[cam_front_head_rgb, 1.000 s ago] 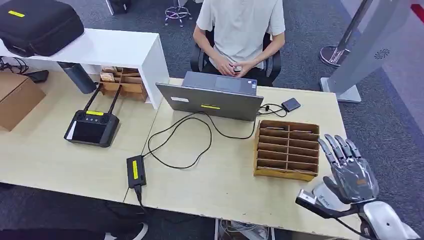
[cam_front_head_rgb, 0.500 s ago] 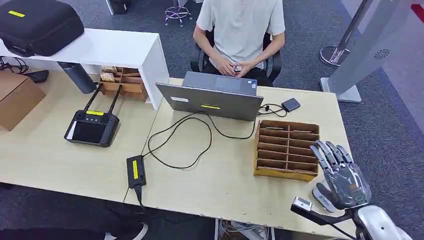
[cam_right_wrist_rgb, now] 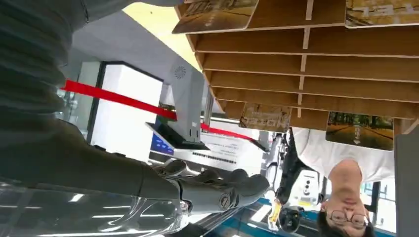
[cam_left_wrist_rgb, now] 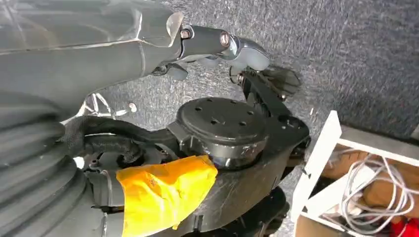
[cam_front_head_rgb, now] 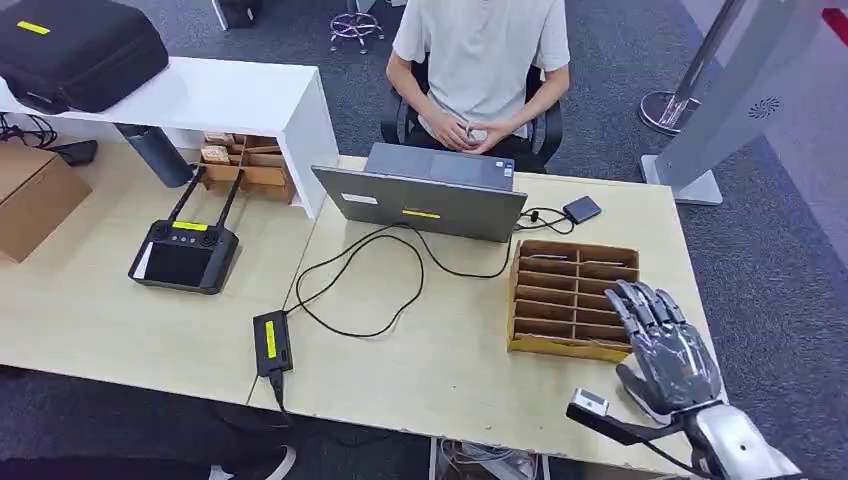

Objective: Pass the card to the sensor for recognition and then transmit it.

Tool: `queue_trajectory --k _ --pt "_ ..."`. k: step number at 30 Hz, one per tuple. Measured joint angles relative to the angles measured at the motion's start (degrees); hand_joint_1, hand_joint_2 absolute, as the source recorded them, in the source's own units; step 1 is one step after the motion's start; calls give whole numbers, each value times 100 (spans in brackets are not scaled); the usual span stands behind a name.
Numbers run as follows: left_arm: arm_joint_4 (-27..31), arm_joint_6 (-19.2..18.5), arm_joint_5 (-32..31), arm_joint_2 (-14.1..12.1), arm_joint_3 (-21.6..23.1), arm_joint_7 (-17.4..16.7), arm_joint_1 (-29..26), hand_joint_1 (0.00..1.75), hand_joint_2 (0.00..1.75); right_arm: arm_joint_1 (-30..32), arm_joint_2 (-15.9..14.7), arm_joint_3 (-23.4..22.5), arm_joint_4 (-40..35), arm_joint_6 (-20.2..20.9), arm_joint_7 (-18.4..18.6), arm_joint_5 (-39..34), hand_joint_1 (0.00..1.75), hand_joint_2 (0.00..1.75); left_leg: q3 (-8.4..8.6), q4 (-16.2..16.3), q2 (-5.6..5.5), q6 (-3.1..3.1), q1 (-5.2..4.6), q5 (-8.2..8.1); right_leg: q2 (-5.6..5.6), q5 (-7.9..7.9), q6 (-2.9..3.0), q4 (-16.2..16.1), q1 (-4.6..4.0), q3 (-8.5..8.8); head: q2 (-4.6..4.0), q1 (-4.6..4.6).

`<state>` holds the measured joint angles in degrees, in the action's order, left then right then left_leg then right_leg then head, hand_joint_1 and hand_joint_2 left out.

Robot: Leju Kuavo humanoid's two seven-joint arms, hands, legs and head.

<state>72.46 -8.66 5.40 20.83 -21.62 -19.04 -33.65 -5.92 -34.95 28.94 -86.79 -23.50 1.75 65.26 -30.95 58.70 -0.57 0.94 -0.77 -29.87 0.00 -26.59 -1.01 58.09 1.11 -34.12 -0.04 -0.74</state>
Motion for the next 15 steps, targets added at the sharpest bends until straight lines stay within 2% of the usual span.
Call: queue_trajectory --k 15 --pt "28 -466 -291 -7 -68 4 -12 0 175 -374 492 219 328 9 24 -157 0 175 0 0 0 -2 1 2 0 0 0 1 0 0 0 0"
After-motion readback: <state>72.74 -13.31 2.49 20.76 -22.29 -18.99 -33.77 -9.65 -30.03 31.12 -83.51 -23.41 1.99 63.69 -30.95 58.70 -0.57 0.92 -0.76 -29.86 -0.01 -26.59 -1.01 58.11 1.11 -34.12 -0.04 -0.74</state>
